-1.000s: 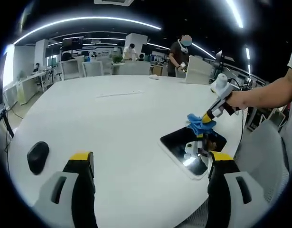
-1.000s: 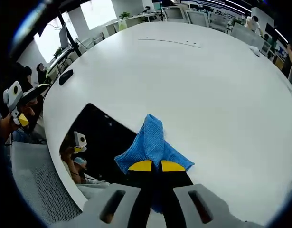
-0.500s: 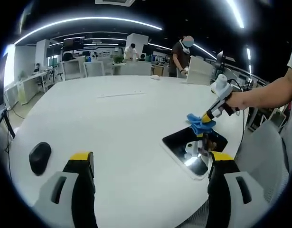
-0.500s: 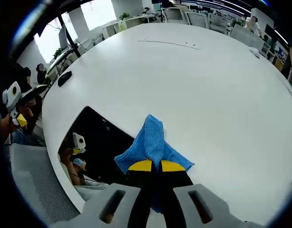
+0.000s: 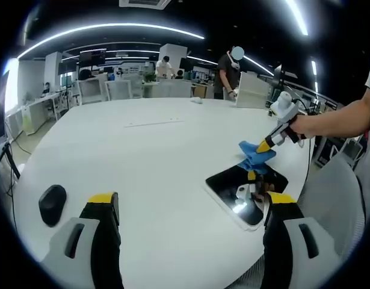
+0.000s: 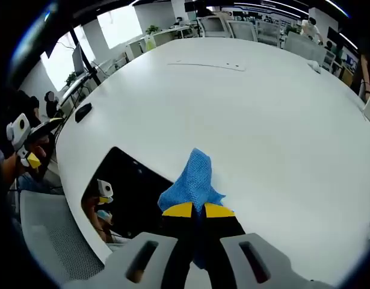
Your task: Wipe the mirror surface with the cleaning cloth until all visible marks leave the cleaned area.
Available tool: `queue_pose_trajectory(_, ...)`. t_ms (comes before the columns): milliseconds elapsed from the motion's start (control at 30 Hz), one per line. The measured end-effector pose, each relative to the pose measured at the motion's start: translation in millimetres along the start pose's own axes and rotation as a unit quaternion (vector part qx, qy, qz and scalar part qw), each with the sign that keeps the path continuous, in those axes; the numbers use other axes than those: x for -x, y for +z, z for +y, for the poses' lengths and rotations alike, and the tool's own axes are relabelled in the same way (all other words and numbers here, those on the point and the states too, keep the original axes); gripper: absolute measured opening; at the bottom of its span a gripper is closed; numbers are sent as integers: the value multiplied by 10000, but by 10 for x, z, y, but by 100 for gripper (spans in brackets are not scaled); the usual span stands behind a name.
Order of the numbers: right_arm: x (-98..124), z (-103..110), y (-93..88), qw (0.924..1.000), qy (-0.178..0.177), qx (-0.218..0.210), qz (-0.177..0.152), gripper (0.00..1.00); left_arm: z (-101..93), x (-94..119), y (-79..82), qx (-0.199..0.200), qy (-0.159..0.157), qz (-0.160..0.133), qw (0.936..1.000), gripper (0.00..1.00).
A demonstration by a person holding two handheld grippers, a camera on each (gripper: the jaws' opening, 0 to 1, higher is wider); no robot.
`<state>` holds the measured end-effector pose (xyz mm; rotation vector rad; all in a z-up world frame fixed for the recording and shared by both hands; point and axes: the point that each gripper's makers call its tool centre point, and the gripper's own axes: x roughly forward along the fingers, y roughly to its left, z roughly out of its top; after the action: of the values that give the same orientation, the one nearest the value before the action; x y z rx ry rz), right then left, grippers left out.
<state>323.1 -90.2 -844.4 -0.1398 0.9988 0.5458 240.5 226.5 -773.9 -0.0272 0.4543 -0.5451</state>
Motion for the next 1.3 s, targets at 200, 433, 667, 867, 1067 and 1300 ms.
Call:
queue_pose_trajectory(200,352,-225,-5,9997,-120,-71,-203,0,-13,-9,38,57,24,-124,9999,99)
queue_pose_trajectory(433,555,-453,-207,9990,-241,-269,-272,0,-17,-19,-52,103,4,-104,9999,99)
queue_pose_trajectory(667,378,-526,-572,9991,-201,-361,-120,0,-24,-7,-107,78,8,-34,10000,99)
queue_pose_trajectory(867,183,-476,-859,9990,-141,-422,75,0,-46,1,-104,21,48,-10,10000,99)
queue_pose_trajectory(1067,155,-483,-917,9992,-249,-304,31,0,-97,30,-180,18,66,74,9999,99)
queue_pose_trajectory(1300,149,-462,-907,9997,-190,124,-26,3,-81,67,-184,50,169,-22,9998,99)
